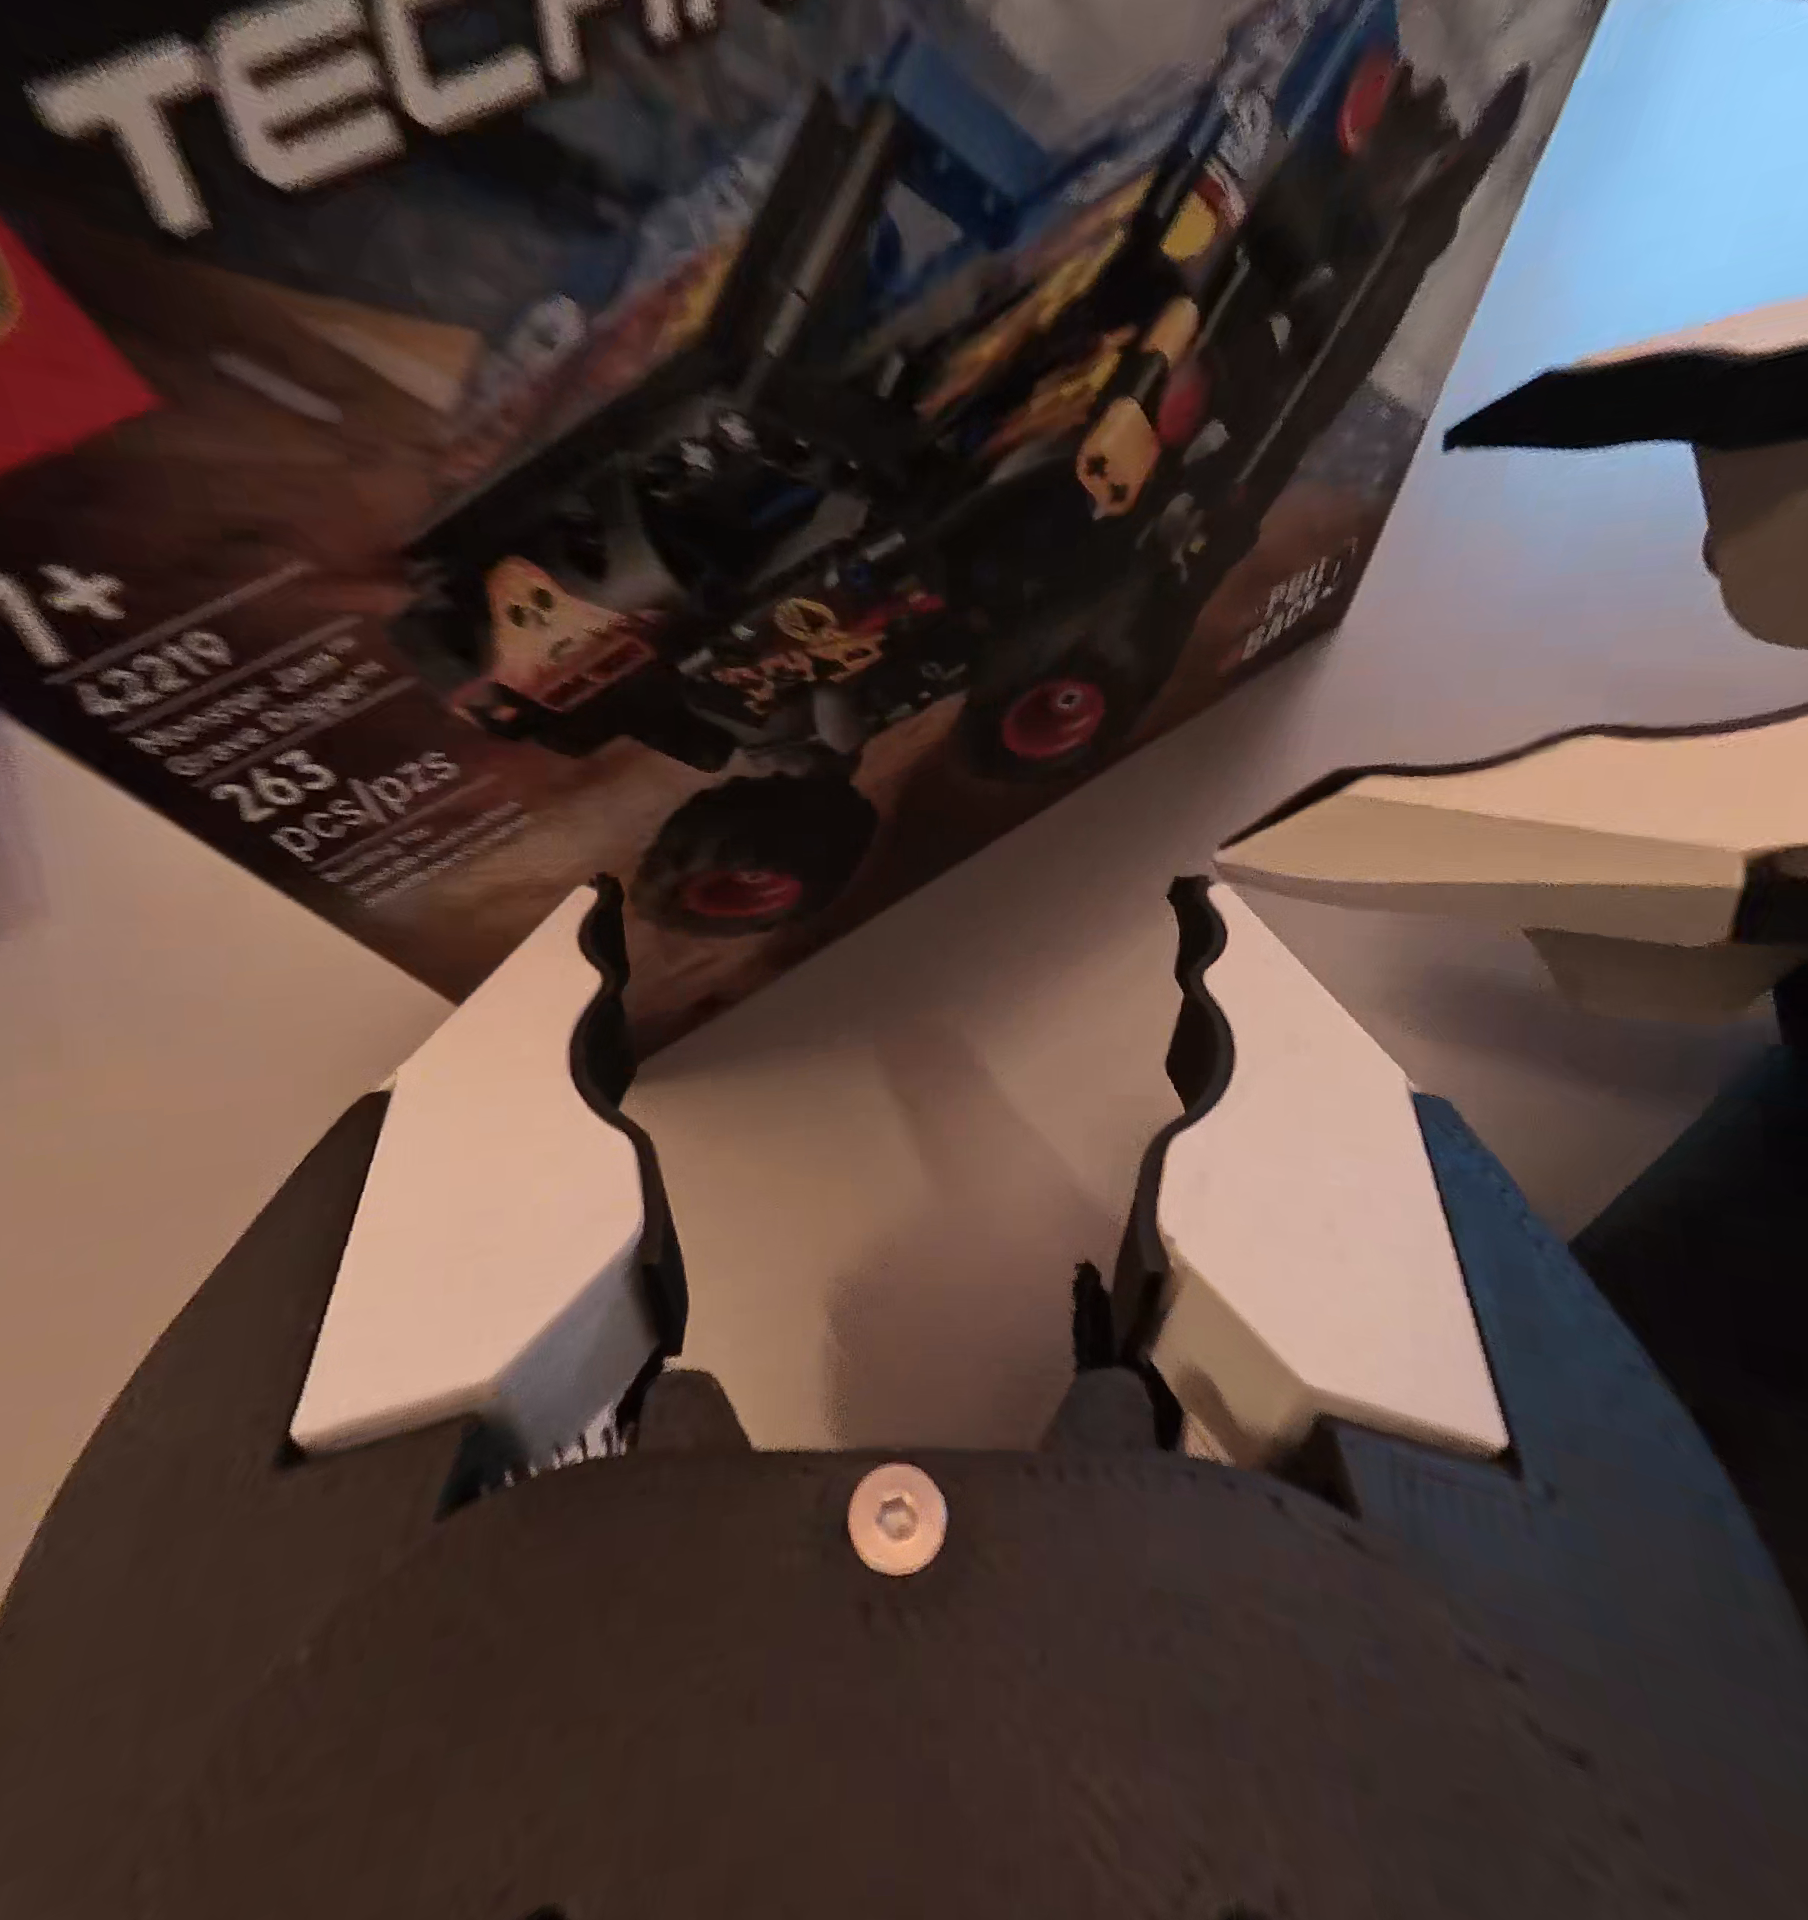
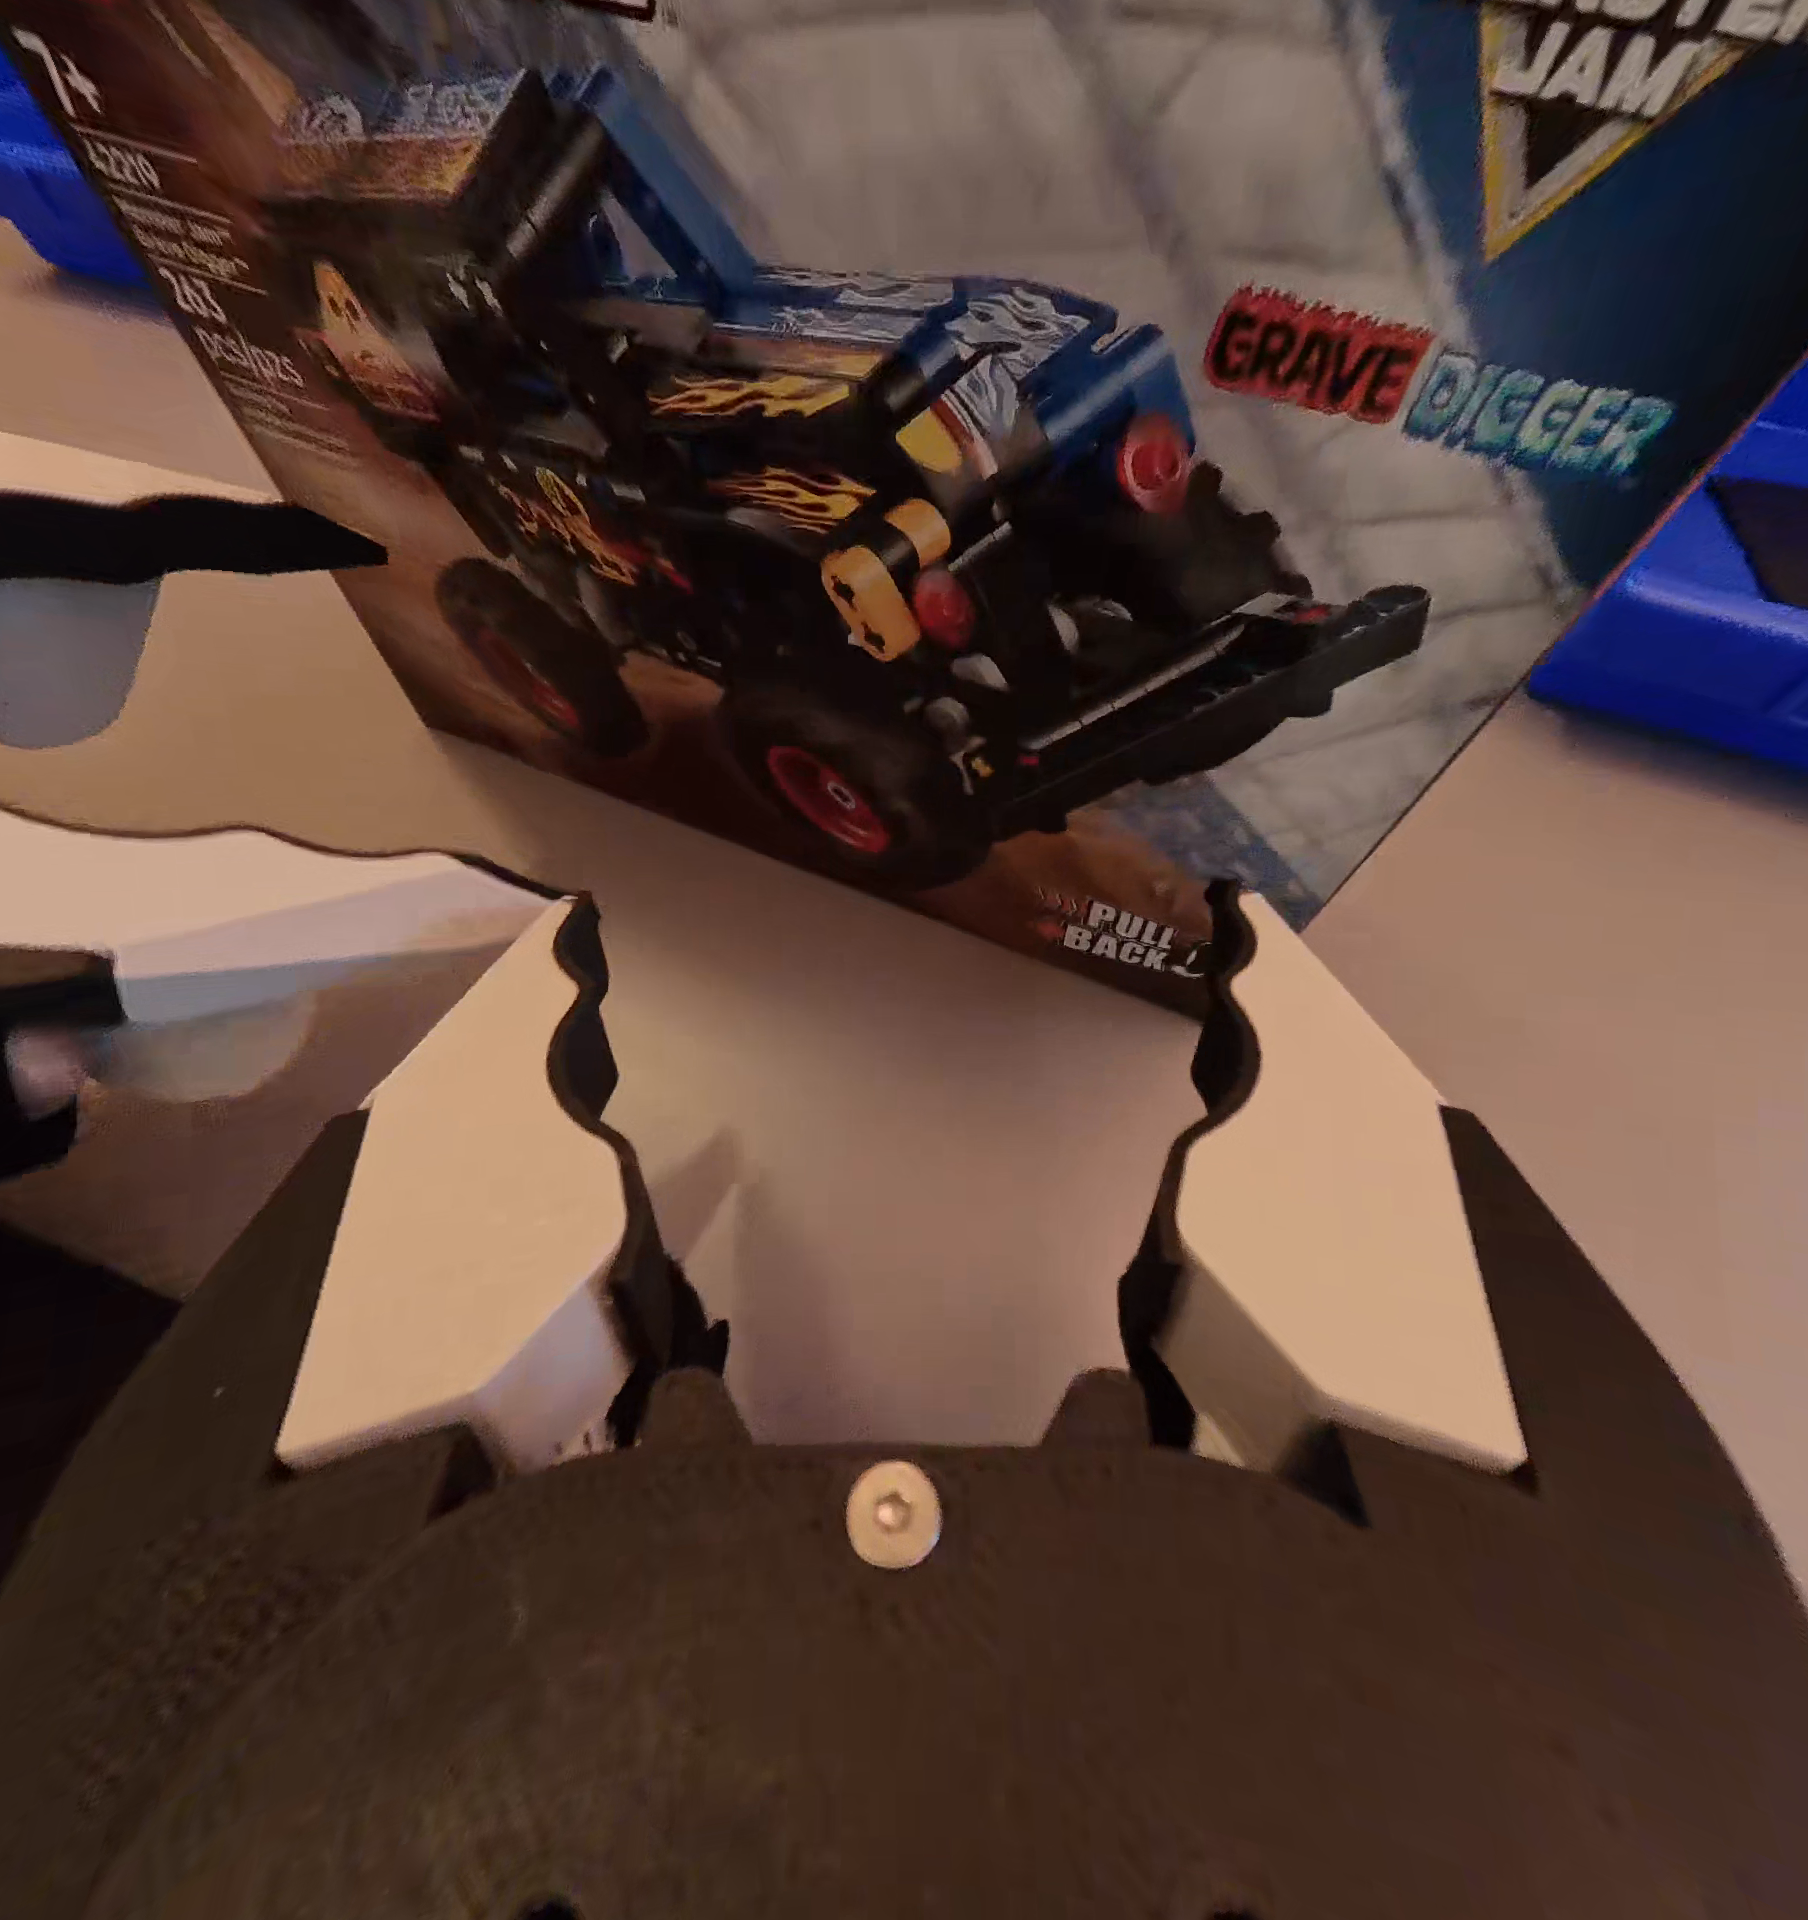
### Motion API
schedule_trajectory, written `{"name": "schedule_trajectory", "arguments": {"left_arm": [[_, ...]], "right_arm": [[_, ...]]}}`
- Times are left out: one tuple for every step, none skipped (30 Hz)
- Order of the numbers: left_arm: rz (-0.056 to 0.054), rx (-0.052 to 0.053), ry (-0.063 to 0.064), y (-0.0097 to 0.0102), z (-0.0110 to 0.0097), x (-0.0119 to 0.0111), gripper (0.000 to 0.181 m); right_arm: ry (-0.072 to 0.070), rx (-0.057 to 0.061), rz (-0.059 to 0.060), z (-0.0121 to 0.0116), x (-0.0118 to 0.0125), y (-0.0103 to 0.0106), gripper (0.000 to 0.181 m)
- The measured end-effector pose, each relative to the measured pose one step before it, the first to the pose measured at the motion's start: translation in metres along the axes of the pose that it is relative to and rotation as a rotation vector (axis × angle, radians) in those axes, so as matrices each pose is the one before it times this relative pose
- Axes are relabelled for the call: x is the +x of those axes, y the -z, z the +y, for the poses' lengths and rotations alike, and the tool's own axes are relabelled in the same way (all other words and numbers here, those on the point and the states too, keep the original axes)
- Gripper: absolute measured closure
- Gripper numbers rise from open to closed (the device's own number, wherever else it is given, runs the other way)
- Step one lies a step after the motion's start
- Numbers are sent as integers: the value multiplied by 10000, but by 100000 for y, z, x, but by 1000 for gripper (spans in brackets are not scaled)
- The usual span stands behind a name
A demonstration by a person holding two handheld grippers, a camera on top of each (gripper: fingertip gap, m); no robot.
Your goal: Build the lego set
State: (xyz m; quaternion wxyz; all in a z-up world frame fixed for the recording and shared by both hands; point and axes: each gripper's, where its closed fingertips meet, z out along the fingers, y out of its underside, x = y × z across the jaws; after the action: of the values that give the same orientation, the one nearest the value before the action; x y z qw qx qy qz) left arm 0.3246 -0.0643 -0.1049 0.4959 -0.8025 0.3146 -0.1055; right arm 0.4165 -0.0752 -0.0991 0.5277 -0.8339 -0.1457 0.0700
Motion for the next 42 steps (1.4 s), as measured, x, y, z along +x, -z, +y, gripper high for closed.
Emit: {"name": "schedule_trajectory", "arguments": {"left_arm": [[-20,-67,-107,-247,356,312,81],[13,-101,-73,-278,480,279,86],[15,-179,-67,-253,436,165,87],[-44,21,-51,62,-125,-40,90],[5,281,-16,325,-538,-33,102],[62,165,7,229,-304,30,113],[36,-9,-39,70,72,17,122],[92,-15,-88,-10,132,153,132],[94,-7,-76,9,36,188,142],[119,19,-99,49,-69,249,153],[37,30,-104,44,-81,124,164],[-3,-9,-115,1,-8,50,173],[64,-68,-97,-70,127,150,181],[93,-102,-38,-151,208,179,181],[54,-101,-43,-144,186,114,181],[27,-31,-44,-49,25,55,181],[13,25,-9,17,-63,18,181],[13,22,33,31,-14,-12,181],[26,4,66,16,43,-26,181],[4,25,61,49,-12,-85,181],[-52,66,46,120,-97,-160,181],[-84,110,68,182,-165,-239,181],[-67,88,112,207,-137,-274,181],[-77,83,145,204,-150,-375,176],[-43,73,195,187,-166,-417,171],[23,66,208,168,-181,-377,170],[-7,-2,103,95,-116,-410,171],[-75,-49,40,41,-94,-510,170],[-49,-25,71,7,-135,-466,169],[100,-90,95,-99,-32,-201,169],[122,-115,56,-163,63,-83,172],[22,-111,48,-223,82,-178,172],[28,-92,36,-269,35,-104,172],[9,-79,11,-318,20,-108,170],[-42,-152,-17,-379,95,-172,164],[12,-232,3,-375,153,-89,158],[85,-109,19,-290,-54,44,160],[68,-19,27,-231,-187,10,161],[-57,-65,-15,-257,-100,-224,160],[-82,-34,-28,-226,-121,-272,159],[-80,-46,-40,-183,-106,-266,159],[-95,-53,-82,-170,-105,-303,159]], "right_arm": [[127,19,129,-31,-3,-18,70],[39,127,32,-241,-112,129,75],[-80,128,-89,-233,-199,135,80],[-67,37,-89,-54,-166,69,85],[11,0,-10,34,-45,6,90],[25,5,-42,35,-87,20,100],[22,18,-87,-14,-135,41,111],[27,16,-96,-33,-141,42,122],[18,-1,-114,10,-167,24,133],[-2,6,-92,-6,-117,24,143],[5,28,-48,-36,-63,38,152],[22,17,-25,0,-57,20,162],[41,1,-20,32,-63,-19,175],[73,-21,-67,77,-150,-41,181],[75,-58,-22,95,-103,-67,181],[32,-33,0,35,-37,-46,181],[-20,-4,-29,-14,-20,-20,181],[-58,-8,-40,12,15,-3,181],[-70,-5,-38,16,31,-10,181],[-62,30,-20,-46,49,36,181],[-44,47,-18,-81,37,76,181],[-24,68,-14,-118,22,96,181],[-1,81,-15,-138,39,136,181],[11,65,-34,-140,92,142,181],[14,64,-65,-169,217,173,177],[-15,113,-69,-288,428,250,172],[-66,152,-64,-411,661,305,171],[-105,107,15,-424,983,279,166],[-64,46,-33,-393,1022,241,153],[4,-5,-70,-363,996,154,141],[53,-106,97,-206,1244,43,133],[45,-138,93,-158,1263,-89,127],[8,-94,-228,-248,771,-202,123],[52,-127,-422,-191,454,-331,118],[95,-210,-256,-39,704,-459,107],[89,-169,-297,-103,645,-513,95],[-10,20,-530,-337,343,-449,92],[-49,-5,-621,-287,156,-455,90],[39,-153,-589,-33,19,-551,87],[75,-175,-634,121,-336,-577,92],[31,-206,-359,255,-268,-556,88],[202,-176,31,164,-38,-354,88]]}}
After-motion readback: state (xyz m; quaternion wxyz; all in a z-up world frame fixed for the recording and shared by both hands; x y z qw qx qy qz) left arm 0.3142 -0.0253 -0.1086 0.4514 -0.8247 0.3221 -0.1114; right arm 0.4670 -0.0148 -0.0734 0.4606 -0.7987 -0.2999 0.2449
